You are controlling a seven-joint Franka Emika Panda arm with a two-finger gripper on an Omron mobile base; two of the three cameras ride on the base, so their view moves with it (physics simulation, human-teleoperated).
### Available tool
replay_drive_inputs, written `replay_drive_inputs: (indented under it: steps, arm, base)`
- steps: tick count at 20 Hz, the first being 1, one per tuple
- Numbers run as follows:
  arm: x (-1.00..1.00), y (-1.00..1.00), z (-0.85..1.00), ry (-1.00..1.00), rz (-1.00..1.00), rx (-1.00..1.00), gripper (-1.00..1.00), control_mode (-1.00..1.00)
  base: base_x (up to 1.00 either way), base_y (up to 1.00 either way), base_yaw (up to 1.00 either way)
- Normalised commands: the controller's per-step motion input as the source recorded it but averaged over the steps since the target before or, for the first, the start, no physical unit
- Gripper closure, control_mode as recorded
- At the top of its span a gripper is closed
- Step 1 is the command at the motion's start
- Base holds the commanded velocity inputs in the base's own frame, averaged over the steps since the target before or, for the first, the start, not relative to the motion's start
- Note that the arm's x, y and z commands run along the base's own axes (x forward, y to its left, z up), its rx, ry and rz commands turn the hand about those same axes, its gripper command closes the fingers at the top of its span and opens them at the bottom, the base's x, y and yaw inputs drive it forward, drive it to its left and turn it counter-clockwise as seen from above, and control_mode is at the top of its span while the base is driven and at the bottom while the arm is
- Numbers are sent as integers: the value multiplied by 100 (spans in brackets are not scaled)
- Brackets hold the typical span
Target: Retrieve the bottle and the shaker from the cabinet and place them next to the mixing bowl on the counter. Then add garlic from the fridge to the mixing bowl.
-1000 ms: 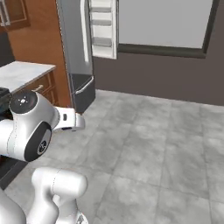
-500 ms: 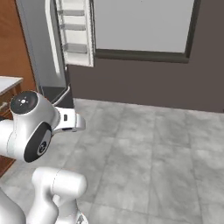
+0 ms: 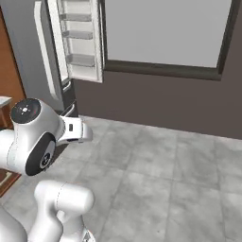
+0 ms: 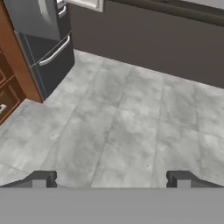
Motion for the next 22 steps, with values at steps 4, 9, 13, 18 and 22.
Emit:
replay_drive_inputs:
  steps: [4,9,13,18,22]
  arm:
    - [0,0,0,0,0,0,-100,100]
    - [0,0,0,0,0,0,-100,100]
    - [0,0,0,0,0,0,-100,100]
    - [0,0,0,0,0,0,-100,100]
    - [0,0,0,0,0,0,-100,100]
  base:
    - [100,0,51]
    - [100,-6,59]
    - [100,-45,51]
    - [100,-76,39]
    - [98,-66,29]
